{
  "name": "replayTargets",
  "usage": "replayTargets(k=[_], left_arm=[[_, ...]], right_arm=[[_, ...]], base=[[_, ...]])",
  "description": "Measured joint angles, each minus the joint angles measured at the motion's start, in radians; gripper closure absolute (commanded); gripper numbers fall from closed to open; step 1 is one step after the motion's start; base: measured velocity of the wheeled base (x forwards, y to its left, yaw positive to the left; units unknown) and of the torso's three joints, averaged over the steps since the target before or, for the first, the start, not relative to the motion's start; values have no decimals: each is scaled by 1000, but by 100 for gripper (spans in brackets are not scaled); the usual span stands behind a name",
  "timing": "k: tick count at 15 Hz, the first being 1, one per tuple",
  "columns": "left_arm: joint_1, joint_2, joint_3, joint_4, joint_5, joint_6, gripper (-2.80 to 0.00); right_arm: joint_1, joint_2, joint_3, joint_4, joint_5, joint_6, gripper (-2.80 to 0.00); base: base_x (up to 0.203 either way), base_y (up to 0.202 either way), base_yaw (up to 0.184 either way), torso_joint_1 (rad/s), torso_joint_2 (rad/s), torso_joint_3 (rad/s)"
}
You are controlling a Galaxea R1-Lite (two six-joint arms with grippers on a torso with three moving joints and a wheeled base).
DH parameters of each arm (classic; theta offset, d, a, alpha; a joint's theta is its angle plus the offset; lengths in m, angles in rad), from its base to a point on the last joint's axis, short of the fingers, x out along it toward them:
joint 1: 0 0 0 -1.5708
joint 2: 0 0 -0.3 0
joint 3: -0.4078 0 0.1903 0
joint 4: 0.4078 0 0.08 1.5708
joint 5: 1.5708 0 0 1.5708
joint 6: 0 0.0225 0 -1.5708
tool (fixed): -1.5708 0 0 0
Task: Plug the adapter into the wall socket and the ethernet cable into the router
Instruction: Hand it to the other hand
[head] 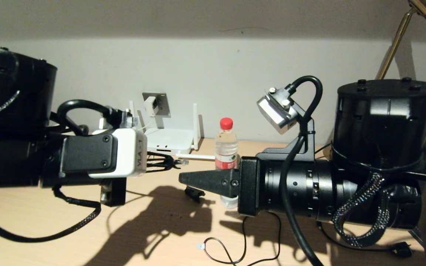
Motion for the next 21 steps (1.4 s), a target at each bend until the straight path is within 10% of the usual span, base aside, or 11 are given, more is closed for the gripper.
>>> replayTargets(k=[18, 19, 21], left_arm=[[-61, -33, 26, -1, -2, 0, 0], [-64, -35, 28, -1, -2, 0, 0], [-68, -38, 32, -1, -2, 0, 0]], right_arm=[[0, 84, -32, -59, -66, 0, -280], [0, 84, -35, -60, -67, 1, -11], [0, 84, -37, -59, -68, 0, 0]], base=[[0, 0, 0, 0, 0, 0], [0, 0, 0, 0, 0, 0], [0, 0, 0, 0, 0, 0]])
